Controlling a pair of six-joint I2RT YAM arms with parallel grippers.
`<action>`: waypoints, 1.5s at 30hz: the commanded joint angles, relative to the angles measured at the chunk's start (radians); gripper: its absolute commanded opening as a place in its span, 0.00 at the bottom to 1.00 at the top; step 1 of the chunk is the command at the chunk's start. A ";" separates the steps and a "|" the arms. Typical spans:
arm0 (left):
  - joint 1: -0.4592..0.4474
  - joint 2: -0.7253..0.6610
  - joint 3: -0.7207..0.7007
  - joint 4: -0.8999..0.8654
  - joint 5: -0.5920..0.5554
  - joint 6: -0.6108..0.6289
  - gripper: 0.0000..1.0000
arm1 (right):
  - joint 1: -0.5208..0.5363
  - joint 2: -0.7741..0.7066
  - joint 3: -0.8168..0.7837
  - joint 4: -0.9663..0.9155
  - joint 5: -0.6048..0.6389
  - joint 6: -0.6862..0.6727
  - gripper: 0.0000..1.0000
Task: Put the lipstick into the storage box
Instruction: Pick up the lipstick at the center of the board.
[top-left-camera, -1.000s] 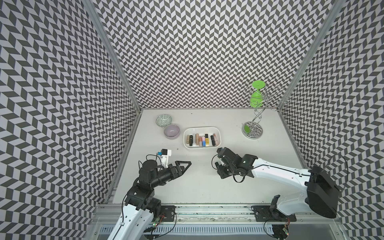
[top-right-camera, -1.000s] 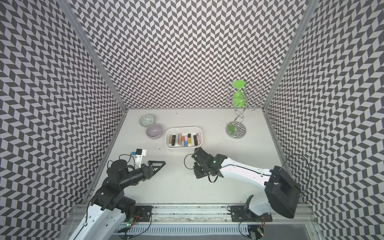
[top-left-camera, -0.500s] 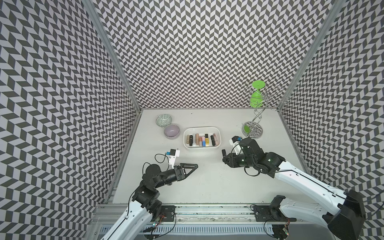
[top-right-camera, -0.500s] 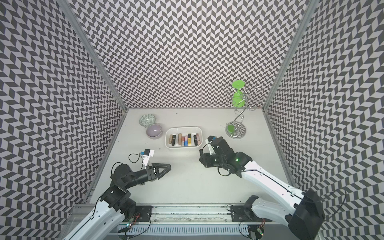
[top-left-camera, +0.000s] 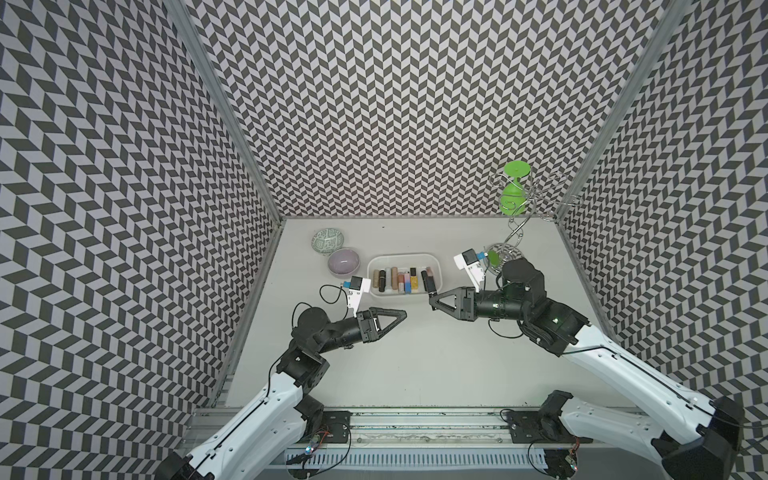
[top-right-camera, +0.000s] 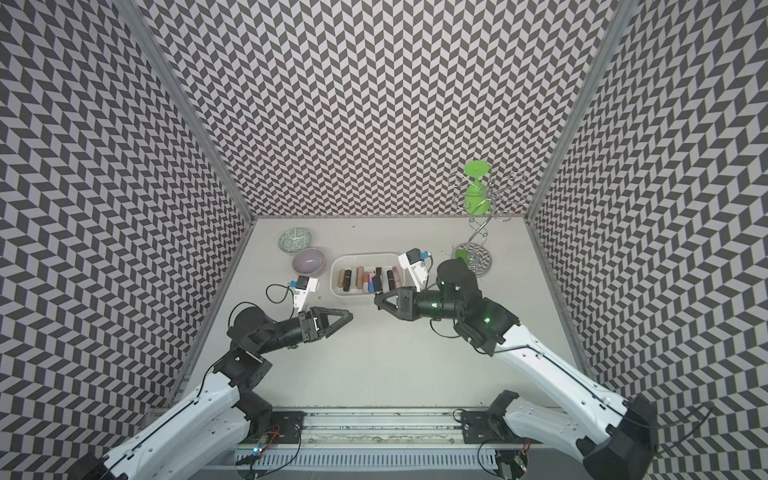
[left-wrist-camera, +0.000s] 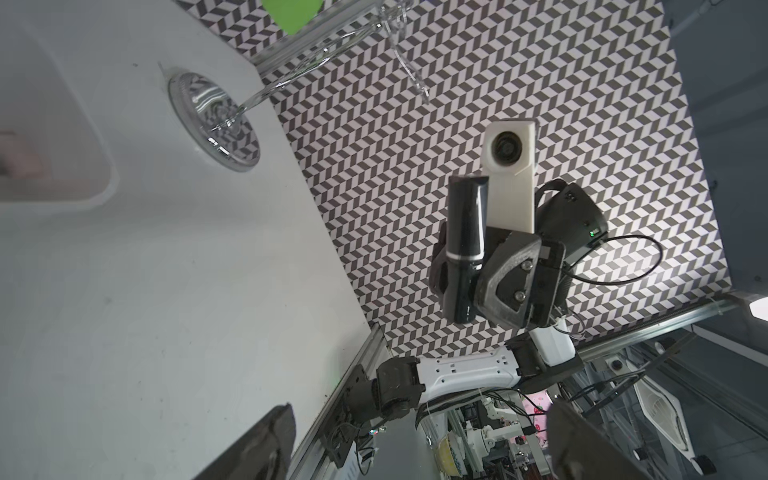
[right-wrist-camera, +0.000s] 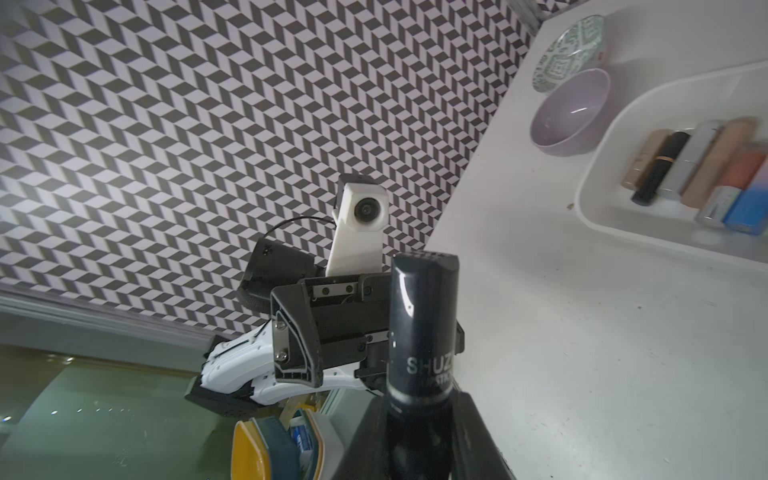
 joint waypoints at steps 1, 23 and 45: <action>-0.006 0.033 0.077 0.108 0.057 0.037 0.95 | -0.005 0.007 0.021 0.227 -0.140 0.082 0.26; -0.007 0.168 0.314 0.036 0.082 0.144 0.72 | 0.025 0.123 0.074 0.389 -0.289 0.144 0.26; -0.007 0.225 0.385 -0.088 0.123 0.241 0.08 | 0.048 0.207 0.124 0.370 -0.269 0.102 0.28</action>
